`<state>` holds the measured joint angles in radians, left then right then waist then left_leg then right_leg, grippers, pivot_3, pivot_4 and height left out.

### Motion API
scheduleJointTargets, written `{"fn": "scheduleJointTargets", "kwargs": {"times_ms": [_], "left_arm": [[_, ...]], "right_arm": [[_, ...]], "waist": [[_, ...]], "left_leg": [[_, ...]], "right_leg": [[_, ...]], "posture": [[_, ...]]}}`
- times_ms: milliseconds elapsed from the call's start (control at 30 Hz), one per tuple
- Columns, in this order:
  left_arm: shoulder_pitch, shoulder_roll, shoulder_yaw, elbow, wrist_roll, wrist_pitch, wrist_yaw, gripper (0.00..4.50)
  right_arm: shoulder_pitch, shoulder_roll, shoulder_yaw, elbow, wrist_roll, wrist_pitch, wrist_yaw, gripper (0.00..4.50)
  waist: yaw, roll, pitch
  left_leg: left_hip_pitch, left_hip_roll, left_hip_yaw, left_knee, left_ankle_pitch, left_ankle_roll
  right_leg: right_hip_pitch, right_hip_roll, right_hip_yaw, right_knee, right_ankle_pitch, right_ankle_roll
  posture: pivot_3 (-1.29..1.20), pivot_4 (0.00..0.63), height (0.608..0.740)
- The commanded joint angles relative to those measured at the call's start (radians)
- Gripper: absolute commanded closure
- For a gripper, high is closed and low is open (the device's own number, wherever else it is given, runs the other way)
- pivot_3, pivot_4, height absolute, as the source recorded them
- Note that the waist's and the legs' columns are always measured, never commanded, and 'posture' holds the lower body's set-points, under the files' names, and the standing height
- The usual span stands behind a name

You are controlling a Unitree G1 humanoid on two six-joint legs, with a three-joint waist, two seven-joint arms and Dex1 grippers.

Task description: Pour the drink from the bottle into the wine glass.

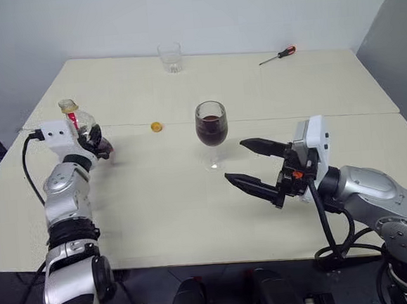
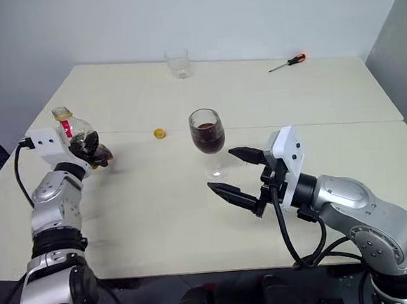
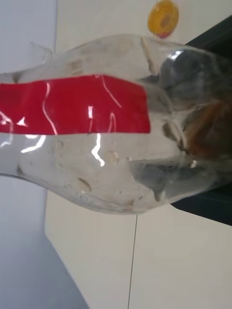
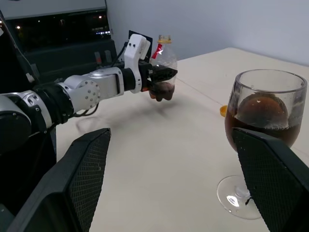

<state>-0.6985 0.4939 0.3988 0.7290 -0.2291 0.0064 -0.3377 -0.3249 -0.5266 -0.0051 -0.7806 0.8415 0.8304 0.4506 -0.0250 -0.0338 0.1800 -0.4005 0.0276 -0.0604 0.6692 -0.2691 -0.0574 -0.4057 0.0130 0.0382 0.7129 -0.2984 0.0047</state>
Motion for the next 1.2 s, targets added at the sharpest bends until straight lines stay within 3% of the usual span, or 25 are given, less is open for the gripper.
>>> {"fn": "scheduleJointTargets", "kwargs": {"times_ms": [33,533,867,1067,1200], "left_arm": [[-0.059,-0.006,-0.008,0.027,-0.010,-0.078,-0.008,3.22],[-0.097,-0.004,-0.056,0.177,0.021,-0.154,-0.012,3.22],[-0.087,0.001,-0.071,0.157,0.023,-0.145,0.005,0.03],[-0.034,0.009,-0.058,0.054,-0.005,-0.083,0.004,0.03],[0.060,0.003,-0.044,-0.126,-0.043,0.026,0.016,0.03]], "right_arm": [[-0.011,0.007,0.001,-0.010,-0.019,-0.036,-0.011,0.23],[-0.033,0.045,0.013,0.019,-0.038,-0.041,-0.057,0.23],[-0.053,0.041,0.011,0.037,-0.034,-0.035,-0.066,0.23],[-0.025,0.012,0.016,0.017,-0.043,-0.040,-0.045,0.23],[0.031,-0.022,0.019,-0.014,-0.055,-0.055,-0.019,0.23]], "waist": [[-0.002,0.000,0.000],[-0.005,0.000,0.000],[-0.005,0.000,0.000],[-0.005,0.000,0.000],[-0.005,0.000,0.000]], "left_leg": [[0.000,0.000,0.000,0.000,0.000,0.000],[0.001,0.000,0.001,-0.002,0.000,0.000],[0.001,0.000,0.001,-0.002,0.000,0.000],[0.001,0.001,0.001,-0.002,0.000,0.000],[0.001,0.002,0.001,-0.002,0.000,0.000]], "right_leg": [[0.000,0.000,0.000,0.000,0.000,0.000],[0.000,0.001,0.000,0.000,0.000,0.000],[0.000,0.001,0.000,0.000,0.000,0.000],[0.000,0.001,0.001,0.000,0.000,0.000],[0.000,0.000,0.002,0.000,0.000,0.000]], "posture": [[0.00,0.150,0.740],[0.00,0.150,0.740],[0.00,0.150,0.740],[0.00,0.150,0.740],[0.00,0.150,0.740]]}}
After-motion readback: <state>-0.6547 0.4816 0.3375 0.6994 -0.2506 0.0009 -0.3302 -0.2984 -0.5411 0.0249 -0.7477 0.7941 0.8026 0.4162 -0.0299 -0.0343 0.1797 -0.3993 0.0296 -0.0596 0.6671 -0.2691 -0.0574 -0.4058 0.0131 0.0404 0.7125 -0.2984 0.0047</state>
